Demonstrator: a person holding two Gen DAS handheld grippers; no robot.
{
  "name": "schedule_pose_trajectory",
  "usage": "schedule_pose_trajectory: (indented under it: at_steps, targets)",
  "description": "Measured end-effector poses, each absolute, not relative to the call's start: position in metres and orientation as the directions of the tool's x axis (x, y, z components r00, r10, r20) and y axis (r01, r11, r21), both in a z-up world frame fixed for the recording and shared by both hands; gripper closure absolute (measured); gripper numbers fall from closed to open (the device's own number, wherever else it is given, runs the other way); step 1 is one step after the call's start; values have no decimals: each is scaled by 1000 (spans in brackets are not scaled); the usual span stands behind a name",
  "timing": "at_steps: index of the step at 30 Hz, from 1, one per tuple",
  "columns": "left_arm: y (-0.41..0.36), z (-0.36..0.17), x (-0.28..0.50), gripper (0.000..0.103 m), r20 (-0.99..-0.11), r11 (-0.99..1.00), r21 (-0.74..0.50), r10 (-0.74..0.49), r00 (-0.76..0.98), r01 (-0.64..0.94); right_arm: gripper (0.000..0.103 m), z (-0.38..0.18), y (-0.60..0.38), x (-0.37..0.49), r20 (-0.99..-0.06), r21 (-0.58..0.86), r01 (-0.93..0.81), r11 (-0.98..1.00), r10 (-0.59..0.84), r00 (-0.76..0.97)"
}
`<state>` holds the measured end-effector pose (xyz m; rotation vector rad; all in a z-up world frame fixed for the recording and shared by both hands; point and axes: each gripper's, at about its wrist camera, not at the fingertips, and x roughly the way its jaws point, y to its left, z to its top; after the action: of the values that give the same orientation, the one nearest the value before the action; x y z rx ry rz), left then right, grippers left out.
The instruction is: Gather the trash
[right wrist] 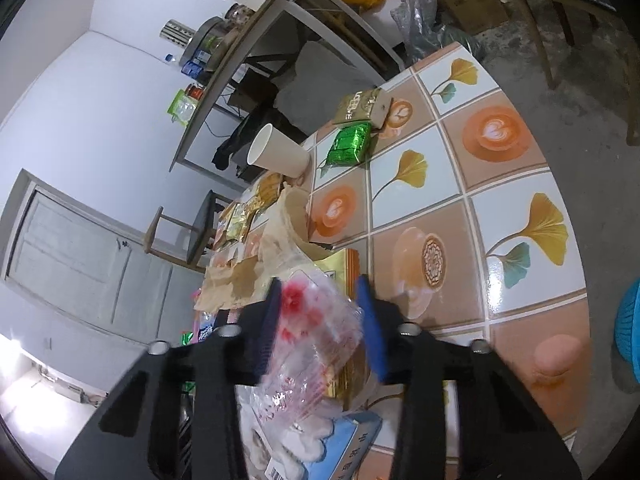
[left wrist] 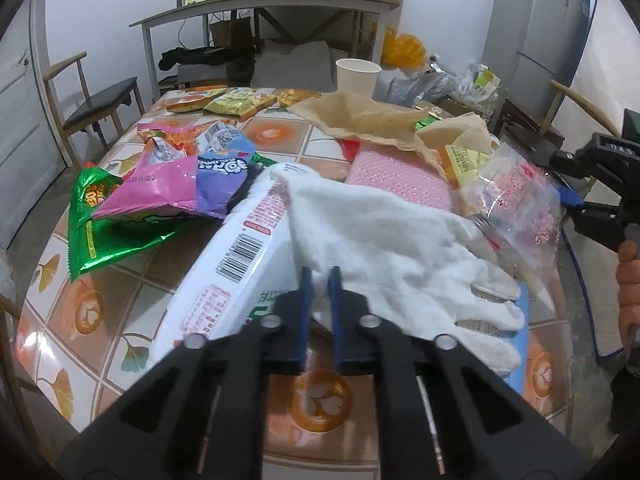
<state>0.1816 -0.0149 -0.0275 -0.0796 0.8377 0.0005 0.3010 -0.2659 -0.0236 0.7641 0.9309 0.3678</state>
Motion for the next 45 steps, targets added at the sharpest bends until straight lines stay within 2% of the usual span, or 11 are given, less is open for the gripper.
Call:
schedule_pose_trajectory:
  at_steps: [3, 8, 22, 28, 34, 37, 40, 42, 45]
  targets:
    - [-15, -26, 179, 101, -729, 998, -53, -14, 685, -36, 91, -16, -267, 294, -564, 731, 15, 683, 592, 576]
    - [-13, -13, 169, 102, -684, 997, -77, -34, 729, -27, 96, 1, -273, 280, -527, 743, -13, 669, 597, 604]
    - [-10, 63, 121, 102, -531, 988, -142, -134, 837, 68, 97, 57, -298, 217, -396, 768, -99, 633, 590, 703]
    - [-40, 101, 108, 102, -482, 962, -169, -270, 833, 213, 97, 68, -335, 165, -358, 764, -76, 641, 518, 777]
    - [-103, 131, 104, 102, -450, 898, -186, -439, 778, 399, 97, 64, -405, 92, -345, 761, 30, 648, 365, 864]
    - [-140, 133, 113, 102, -480, 841, -257, -539, 692, 476, 97, 54, -441, 61, -369, 758, 112, 642, 281, 886]
    - [-196, 117, 137, 102, -576, 768, -385, -633, 517, 512, 97, 40, -476, 35, -425, 735, 213, 643, 193, 884]
    - [-229, 99, 151, 102, -630, 742, -441, -657, 414, 506, 97, 30, -496, 24, -471, 709, 280, 648, 139, 871]
    - [-291, 68, 165, 102, -704, 732, -429, -639, 312, 529, 97, 11, -522, 11, -553, 645, 396, 654, 42, 832]
